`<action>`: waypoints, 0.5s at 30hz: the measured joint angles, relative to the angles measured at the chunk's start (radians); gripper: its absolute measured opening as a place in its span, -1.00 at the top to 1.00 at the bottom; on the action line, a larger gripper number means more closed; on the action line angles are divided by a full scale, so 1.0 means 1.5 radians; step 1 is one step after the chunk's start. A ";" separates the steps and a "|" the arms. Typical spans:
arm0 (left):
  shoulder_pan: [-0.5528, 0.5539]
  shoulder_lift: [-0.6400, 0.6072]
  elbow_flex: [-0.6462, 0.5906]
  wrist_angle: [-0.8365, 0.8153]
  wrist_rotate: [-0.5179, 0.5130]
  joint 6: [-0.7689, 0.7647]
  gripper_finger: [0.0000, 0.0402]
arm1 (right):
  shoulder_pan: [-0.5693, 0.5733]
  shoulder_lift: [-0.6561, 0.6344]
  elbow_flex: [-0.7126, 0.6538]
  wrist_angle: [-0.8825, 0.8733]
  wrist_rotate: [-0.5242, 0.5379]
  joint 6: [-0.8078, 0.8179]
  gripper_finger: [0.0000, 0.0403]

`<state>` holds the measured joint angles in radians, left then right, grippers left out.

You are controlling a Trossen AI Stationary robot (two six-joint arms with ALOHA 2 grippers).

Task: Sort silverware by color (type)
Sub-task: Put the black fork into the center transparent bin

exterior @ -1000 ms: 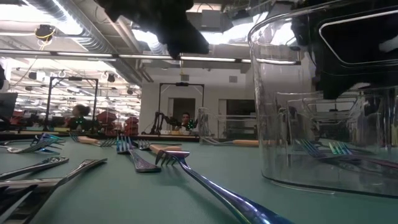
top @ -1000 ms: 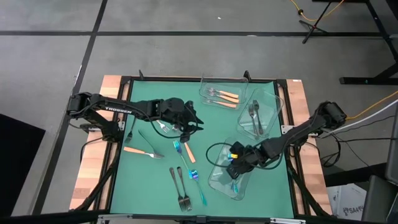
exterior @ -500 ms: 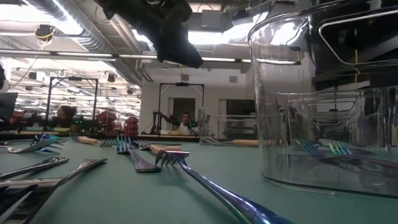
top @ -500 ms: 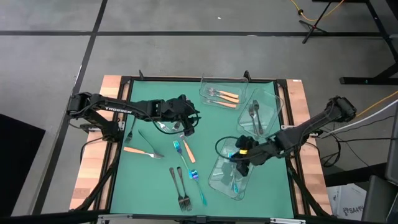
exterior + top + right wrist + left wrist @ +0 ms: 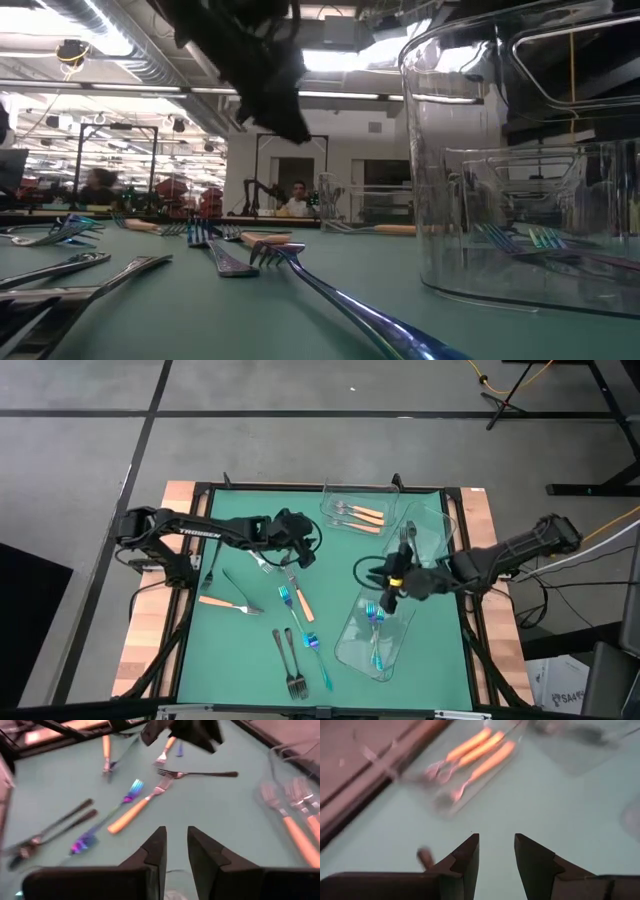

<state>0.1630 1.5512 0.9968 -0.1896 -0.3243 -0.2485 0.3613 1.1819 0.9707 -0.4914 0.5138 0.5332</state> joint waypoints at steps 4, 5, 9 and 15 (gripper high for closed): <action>0.014 0.031 0.000 -0.040 0.000 -0.036 0.41 | -0.062 0.001 0.000 0.001 -0.036 -0.062 0.67; 0.016 0.038 0.000 -0.046 0.000 -0.043 0.41 | -0.077 0.001 0.000 0.002 -0.043 -0.074 0.67; 0.025 0.066 0.000 -0.088 0.000 -0.077 0.41 | -0.126 0.001 0.000 -0.002 -0.077 -0.128 0.67; 0.040 0.094 0.000 -0.151 0.002 -0.119 0.41 | -0.178 0.001 0.000 -0.004 -0.127 -0.191 0.67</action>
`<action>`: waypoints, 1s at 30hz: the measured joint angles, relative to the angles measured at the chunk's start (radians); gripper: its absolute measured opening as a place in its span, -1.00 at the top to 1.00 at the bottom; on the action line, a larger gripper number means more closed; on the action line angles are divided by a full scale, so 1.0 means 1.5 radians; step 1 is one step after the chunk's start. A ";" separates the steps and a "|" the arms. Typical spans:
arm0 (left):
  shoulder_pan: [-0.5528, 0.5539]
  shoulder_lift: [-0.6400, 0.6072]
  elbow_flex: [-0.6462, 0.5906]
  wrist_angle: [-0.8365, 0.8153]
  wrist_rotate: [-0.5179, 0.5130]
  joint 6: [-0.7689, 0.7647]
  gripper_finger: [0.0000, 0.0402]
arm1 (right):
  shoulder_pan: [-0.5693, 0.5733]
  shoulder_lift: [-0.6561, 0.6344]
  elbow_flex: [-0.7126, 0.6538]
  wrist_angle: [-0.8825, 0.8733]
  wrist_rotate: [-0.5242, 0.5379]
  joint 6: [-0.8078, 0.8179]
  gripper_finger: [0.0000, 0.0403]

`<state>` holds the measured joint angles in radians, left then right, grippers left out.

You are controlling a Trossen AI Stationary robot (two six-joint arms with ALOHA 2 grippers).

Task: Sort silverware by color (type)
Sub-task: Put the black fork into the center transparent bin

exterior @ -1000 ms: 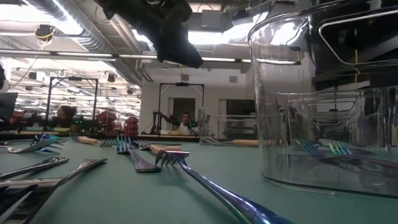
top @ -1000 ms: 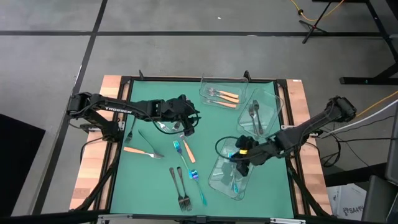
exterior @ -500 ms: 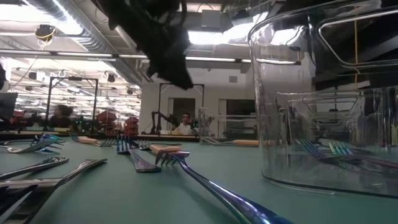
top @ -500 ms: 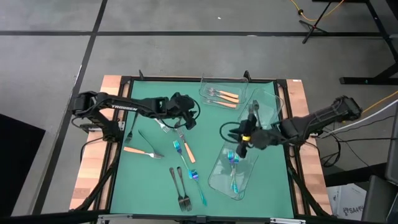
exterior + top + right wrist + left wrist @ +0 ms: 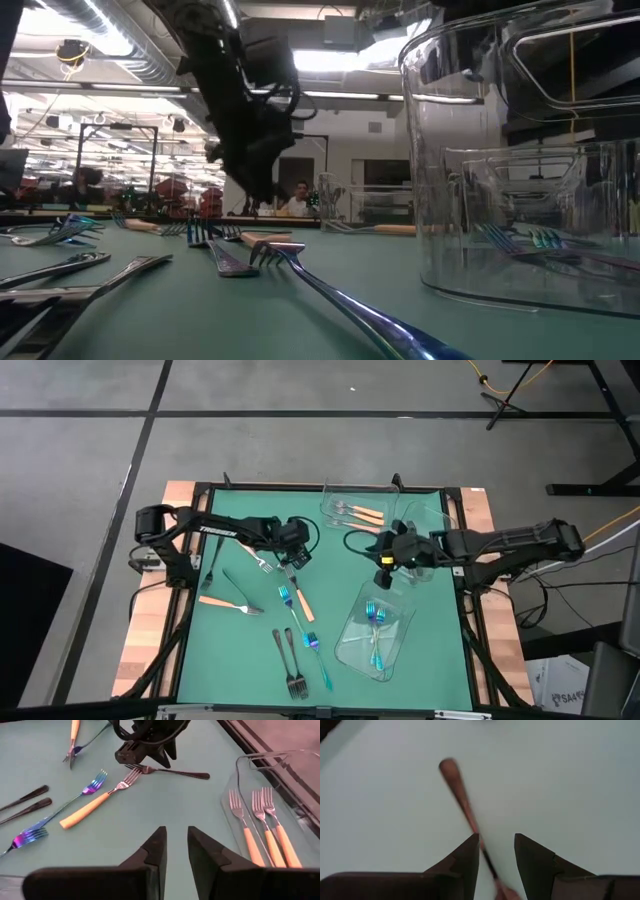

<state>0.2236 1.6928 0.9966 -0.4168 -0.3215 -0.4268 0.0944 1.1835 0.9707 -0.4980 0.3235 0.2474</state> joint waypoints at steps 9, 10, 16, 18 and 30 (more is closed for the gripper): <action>0.025 0.019 0.000 -0.035 0.058 -0.047 0.41 | -0.026 0.000 0.000 -0.004 -0.015 -0.032 0.67; 0.027 0.020 -0.001 -0.042 0.061 -0.047 0.41 | -0.025 0.000 0.000 -0.005 -0.015 -0.032 0.67; 0.027 0.032 -0.001 -0.037 0.071 -0.047 0.41 | -0.024 0.000 0.000 -0.005 -0.020 -0.032 0.67; 0.027 0.036 -0.001 -0.039 0.074 -0.048 0.41 | -0.024 0.000 0.000 -0.005 -0.020 -0.032 0.67; 0.027 0.086 0.002 -0.030 0.082 -0.046 0.44 | -0.024 0.001 0.000 -0.016 -0.020 -0.032 0.67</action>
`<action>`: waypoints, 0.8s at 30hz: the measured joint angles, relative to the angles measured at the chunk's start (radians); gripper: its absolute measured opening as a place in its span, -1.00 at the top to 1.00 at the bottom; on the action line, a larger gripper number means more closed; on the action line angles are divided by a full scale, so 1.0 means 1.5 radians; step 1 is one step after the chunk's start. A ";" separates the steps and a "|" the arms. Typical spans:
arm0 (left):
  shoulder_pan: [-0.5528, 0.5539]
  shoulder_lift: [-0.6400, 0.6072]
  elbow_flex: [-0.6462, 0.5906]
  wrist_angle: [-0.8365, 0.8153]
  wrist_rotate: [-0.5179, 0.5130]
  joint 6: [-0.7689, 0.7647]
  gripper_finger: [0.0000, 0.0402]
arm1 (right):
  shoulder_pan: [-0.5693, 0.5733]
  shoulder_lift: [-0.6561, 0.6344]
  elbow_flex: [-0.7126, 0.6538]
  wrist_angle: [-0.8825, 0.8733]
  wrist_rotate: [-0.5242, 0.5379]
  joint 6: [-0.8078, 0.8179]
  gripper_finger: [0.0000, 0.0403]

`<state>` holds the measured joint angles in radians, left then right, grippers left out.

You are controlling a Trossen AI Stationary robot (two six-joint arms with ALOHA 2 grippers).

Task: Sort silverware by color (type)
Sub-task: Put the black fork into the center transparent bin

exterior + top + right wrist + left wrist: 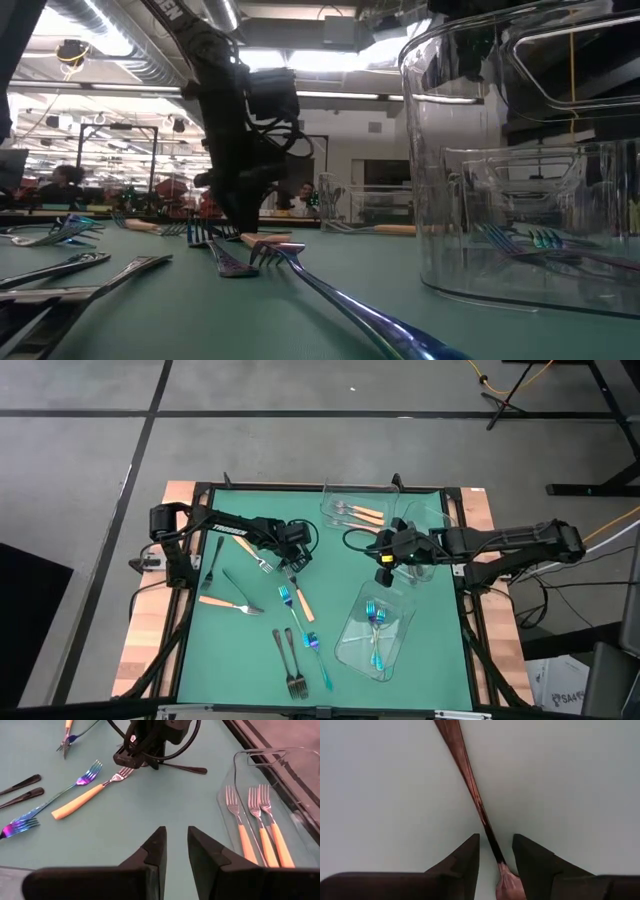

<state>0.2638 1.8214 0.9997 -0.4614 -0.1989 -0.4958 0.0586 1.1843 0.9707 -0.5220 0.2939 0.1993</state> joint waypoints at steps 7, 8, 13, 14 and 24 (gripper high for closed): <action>0.000 0.001 -0.001 0.003 -0.001 0.000 0.69 | 0.000 0.000 0.000 0.000 0.000 0.000 0.67; 0.000 0.001 -0.001 0.003 -0.004 0.000 0.73 | 0.000 0.000 0.000 0.000 0.000 0.000 0.67; 0.001 0.002 -0.001 0.006 -0.015 0.004 0.91 | 0.000 0.000 0.000 0.000 0.000 0.000 0.67; 0.001 0.002 -0.001 0.006 -0.016 0.005 0.94 | 0.000 0.000 0.000 0.000 0.000 0.000 0.67; -0.005 0.004 0.015 -0.001 -0.029 0.053 0.96 | 0.000 0.000 0.000 -0.001 0.000 0.000 0.67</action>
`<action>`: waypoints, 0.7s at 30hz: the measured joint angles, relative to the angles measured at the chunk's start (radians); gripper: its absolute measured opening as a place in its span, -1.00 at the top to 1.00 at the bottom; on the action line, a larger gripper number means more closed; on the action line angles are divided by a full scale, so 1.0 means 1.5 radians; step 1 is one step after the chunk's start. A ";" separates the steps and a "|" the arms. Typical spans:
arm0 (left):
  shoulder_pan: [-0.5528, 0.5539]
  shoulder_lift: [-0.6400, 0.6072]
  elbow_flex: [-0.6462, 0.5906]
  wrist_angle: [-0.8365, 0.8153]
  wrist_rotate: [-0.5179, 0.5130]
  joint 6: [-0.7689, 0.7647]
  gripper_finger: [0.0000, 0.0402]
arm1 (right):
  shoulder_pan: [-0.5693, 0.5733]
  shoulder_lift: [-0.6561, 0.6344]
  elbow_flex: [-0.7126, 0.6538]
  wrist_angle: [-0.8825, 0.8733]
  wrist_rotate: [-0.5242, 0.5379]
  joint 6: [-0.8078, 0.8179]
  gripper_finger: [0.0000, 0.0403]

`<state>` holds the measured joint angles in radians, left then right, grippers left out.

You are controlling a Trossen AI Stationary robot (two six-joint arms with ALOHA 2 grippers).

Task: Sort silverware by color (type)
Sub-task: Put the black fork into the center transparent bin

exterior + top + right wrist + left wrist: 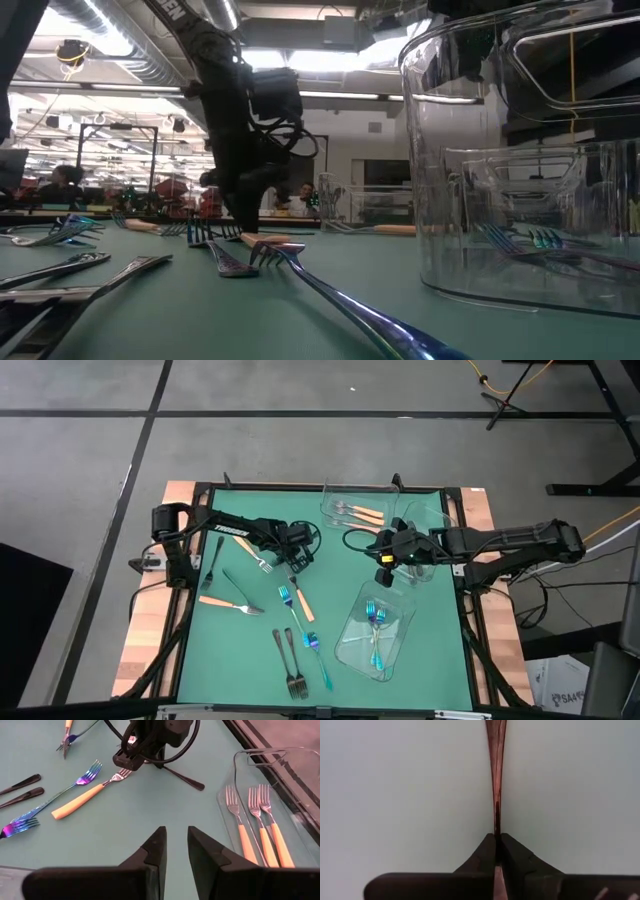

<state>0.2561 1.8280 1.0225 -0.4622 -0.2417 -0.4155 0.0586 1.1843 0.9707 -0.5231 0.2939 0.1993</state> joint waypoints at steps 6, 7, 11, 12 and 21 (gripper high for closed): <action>-0.015 0.003 0.041 0.006 -0.012 0.077 0.97 | 0.000 0.000 0.000 0.000 0.000 0.000 0.67; -0.017 0.002 0.048 0.007 -0.011 0.089 0.97 | 0.000 0.000 0.000 -0.001 0.000 0.000 0.67; -0.026 0.002 0.063 0.004 -0.008 0.127 0.97 | 0.000 0.000 0.000 -0.002 0.000 0.000 0.67; -0.028 0.002 0.067 0.005 -0.008 0.134 0.97 | 0.000 0.000 0.000 -0.002 0.000 0.000 0.67; -0.059 0.001 0.101 0.001 -0.008 0.209 0.97 | 0.000 0.000 0.000 -0.002 0.000 0.000 0.67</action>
<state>0.1672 1.8297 1.1733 -0.4603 -0.2531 -0.1013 0.0586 1.1843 0.9707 -0.5255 0.2939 0.1997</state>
